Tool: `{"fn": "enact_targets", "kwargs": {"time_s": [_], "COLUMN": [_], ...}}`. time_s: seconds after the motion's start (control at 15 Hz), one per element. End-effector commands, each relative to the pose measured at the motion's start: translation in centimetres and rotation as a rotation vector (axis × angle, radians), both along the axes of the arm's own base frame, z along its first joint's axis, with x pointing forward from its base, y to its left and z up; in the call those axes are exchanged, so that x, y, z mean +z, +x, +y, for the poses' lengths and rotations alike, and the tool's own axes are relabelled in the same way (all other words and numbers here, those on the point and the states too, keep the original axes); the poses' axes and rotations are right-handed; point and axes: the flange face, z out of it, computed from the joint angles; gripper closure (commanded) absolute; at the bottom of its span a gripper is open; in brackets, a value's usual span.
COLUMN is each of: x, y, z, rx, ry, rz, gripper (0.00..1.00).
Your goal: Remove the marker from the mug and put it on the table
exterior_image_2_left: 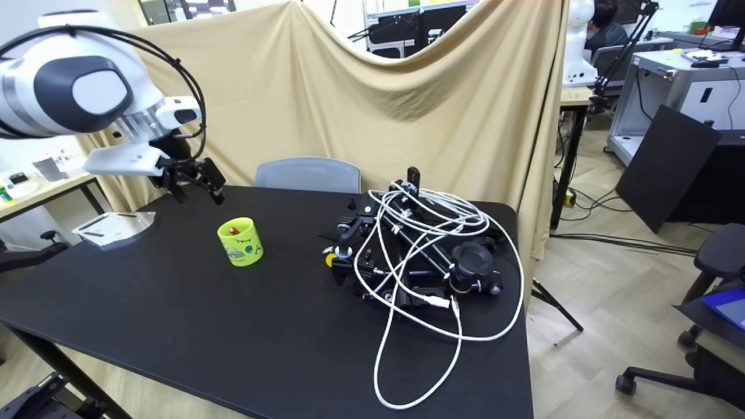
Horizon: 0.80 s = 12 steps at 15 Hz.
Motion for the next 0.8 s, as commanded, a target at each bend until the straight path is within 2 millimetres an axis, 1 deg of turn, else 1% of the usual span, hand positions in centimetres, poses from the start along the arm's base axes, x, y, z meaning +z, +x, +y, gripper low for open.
{"fn": "enact_targets", "kwargs": {"time_s": [0.0,0.2,0.33,0.53,0.73], "x": [0.2,-1.3,-2.8,-4.7,-6.0], "y": [0.1,0.5,1.1,1.8,2.7], "z": [0.0,-0.1,-0.3,-0.8,-1.2], "rx": [0.0,0.002,0.008,0.026,0.048], "ry": [0.001,0.024,0.032,0.01,-0.021], "rz": [-0.001,0.04,0.064,0.089,0.098], "gripper": [0.0,0.0,0.0,0.0,0.0]}}
